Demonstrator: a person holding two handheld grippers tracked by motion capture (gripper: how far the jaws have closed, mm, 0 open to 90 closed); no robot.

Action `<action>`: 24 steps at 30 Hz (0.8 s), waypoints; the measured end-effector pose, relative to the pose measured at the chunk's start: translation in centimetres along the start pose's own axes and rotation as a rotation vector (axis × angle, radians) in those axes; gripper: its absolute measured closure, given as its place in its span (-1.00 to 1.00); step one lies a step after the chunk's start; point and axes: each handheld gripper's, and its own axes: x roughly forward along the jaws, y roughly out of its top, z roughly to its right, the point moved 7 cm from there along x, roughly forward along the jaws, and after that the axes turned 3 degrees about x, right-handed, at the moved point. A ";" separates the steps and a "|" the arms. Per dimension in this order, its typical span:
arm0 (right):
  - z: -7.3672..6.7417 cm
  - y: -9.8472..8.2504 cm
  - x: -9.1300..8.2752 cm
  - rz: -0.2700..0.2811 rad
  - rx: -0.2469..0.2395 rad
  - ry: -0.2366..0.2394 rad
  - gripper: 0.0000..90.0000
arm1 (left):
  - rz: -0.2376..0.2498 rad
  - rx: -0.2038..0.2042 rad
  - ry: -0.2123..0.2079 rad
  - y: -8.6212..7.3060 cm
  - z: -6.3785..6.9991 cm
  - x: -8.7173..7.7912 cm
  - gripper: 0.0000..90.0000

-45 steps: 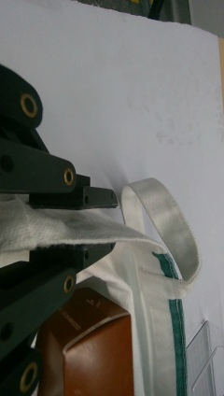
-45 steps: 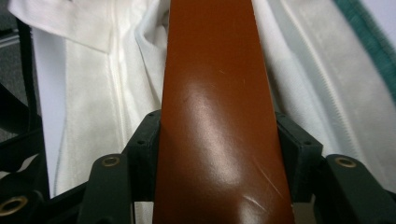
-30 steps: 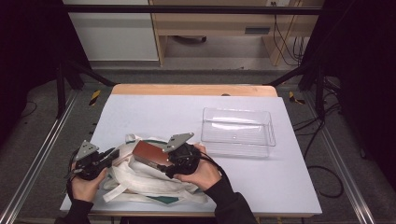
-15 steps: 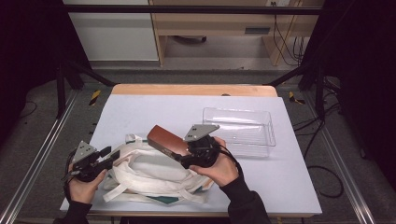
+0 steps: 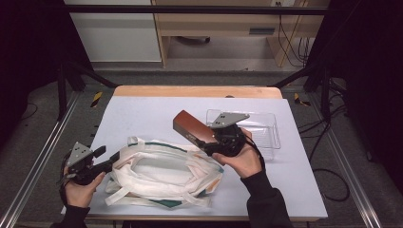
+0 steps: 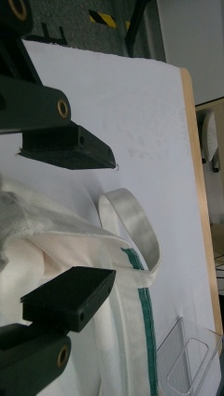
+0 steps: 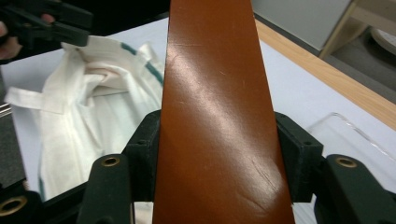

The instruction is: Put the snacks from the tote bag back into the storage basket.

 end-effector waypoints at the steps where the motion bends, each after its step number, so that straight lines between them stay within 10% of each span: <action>1: 0.3 0.0 -0.1 0.001 0.003 -0.006 -0.04 | -0.001 -0.001 0.002 0.0 -0.1 0.0 -0.14; 24: 7.4 -2.1 -0.1 -0.034 0.063 -0.110 -0.04 | -0.011 -0.006 0.012 -0.2 -0.4 0.1 -0.15</action>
